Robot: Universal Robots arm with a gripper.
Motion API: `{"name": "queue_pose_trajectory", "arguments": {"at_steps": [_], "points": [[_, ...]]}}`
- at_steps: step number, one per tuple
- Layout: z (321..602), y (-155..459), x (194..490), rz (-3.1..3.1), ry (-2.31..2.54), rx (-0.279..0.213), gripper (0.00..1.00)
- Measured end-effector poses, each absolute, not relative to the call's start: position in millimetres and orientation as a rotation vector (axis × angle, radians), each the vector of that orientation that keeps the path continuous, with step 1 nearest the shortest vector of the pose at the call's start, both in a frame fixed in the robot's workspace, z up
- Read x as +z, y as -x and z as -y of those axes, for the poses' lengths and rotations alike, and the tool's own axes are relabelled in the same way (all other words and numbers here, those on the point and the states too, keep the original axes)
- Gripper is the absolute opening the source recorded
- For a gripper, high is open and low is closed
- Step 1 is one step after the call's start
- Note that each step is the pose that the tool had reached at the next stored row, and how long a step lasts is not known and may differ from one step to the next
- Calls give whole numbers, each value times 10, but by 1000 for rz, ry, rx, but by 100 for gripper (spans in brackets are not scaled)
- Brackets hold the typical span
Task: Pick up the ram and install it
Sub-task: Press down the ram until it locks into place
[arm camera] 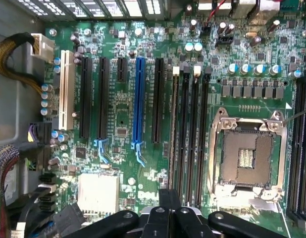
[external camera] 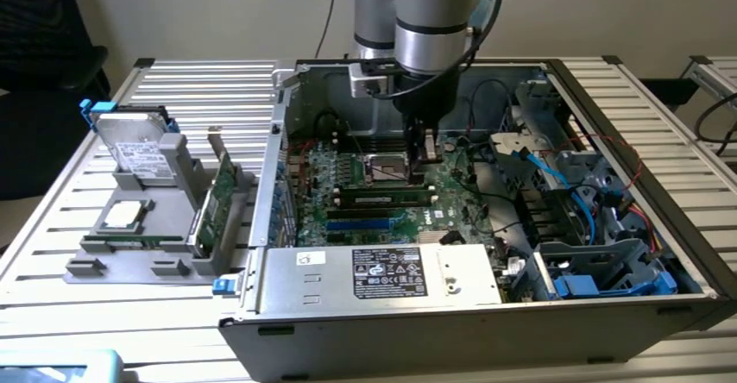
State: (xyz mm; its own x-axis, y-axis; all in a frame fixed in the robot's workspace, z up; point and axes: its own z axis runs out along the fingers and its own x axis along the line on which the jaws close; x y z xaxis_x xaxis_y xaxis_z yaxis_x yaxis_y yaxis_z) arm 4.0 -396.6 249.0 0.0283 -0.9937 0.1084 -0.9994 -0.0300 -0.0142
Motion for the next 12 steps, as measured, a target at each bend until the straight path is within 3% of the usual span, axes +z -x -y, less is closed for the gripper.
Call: {"name": "queue_pose_trajectory", "arguments": {"at_steps": [12], "points": [[3980, -107, 2373, 2167, -2182, 123, 11]]}}
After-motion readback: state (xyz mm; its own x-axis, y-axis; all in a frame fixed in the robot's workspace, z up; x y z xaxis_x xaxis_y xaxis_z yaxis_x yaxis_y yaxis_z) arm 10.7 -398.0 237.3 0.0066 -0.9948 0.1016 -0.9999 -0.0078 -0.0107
